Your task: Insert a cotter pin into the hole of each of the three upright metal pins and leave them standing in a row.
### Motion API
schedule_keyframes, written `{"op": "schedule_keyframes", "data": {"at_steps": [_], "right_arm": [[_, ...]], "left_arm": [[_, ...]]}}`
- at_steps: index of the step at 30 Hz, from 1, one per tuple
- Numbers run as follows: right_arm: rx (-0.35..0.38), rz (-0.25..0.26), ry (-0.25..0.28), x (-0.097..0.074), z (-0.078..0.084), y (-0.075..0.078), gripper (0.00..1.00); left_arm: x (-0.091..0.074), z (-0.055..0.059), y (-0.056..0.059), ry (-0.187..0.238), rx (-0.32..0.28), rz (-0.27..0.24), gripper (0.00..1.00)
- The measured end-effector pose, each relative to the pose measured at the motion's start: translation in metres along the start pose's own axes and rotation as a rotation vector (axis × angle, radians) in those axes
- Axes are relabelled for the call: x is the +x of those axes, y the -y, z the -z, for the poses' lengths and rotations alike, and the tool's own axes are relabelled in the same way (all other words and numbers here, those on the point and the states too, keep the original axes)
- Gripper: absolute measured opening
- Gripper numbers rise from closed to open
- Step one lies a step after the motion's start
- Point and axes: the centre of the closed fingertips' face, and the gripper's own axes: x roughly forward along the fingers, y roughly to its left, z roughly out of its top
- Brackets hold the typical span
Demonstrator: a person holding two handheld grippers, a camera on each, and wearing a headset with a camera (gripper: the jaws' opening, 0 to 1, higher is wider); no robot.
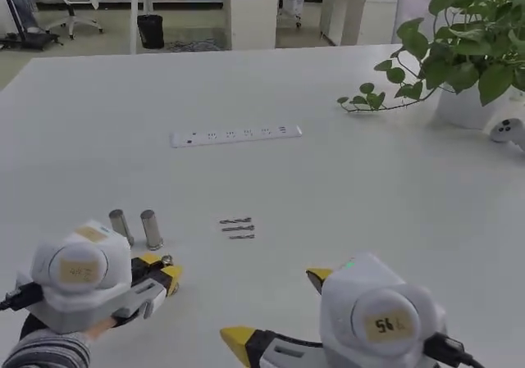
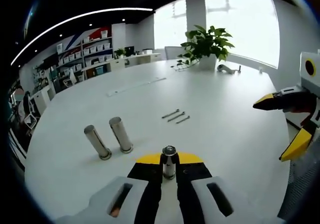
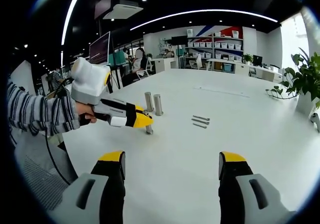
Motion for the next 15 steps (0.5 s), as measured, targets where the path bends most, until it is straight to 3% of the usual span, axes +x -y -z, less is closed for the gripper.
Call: {"op": "schedule_keyframes", "data": {"at_steps": [15], "right_arm": [[0.002,-0.002,0.001,-0.0007,-0.0006,-0.0014,0.74]], "left_arm": [[0.0015,0.0005,0.0027,-0.012,-0.011,-0.038,0.06]]}}
